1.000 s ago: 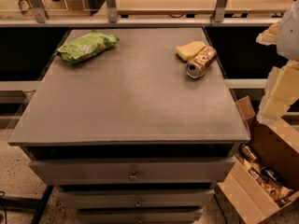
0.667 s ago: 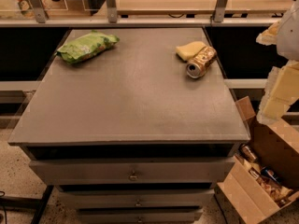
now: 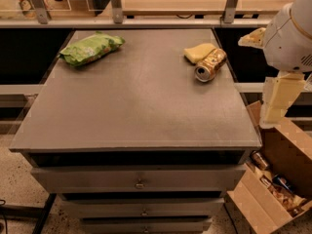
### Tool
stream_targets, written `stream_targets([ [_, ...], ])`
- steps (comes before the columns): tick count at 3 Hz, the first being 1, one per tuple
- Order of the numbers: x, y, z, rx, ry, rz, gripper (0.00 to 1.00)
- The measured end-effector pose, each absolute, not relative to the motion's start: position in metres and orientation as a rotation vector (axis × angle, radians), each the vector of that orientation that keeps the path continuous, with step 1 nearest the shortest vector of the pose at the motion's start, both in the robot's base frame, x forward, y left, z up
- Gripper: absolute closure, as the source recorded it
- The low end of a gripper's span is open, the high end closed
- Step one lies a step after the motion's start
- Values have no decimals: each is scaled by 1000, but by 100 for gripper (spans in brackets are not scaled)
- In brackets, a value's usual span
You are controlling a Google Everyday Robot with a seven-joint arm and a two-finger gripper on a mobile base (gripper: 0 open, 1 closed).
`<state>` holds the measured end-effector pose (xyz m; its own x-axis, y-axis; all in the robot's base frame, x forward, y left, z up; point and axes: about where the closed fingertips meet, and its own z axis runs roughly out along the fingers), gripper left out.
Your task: Place orange can upright
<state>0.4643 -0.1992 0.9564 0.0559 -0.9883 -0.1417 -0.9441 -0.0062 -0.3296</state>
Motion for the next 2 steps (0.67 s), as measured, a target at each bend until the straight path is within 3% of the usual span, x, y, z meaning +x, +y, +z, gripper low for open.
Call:
stream_targets([
  [2, 565, -162, 885, -2393, 1695, -388, 0],
])
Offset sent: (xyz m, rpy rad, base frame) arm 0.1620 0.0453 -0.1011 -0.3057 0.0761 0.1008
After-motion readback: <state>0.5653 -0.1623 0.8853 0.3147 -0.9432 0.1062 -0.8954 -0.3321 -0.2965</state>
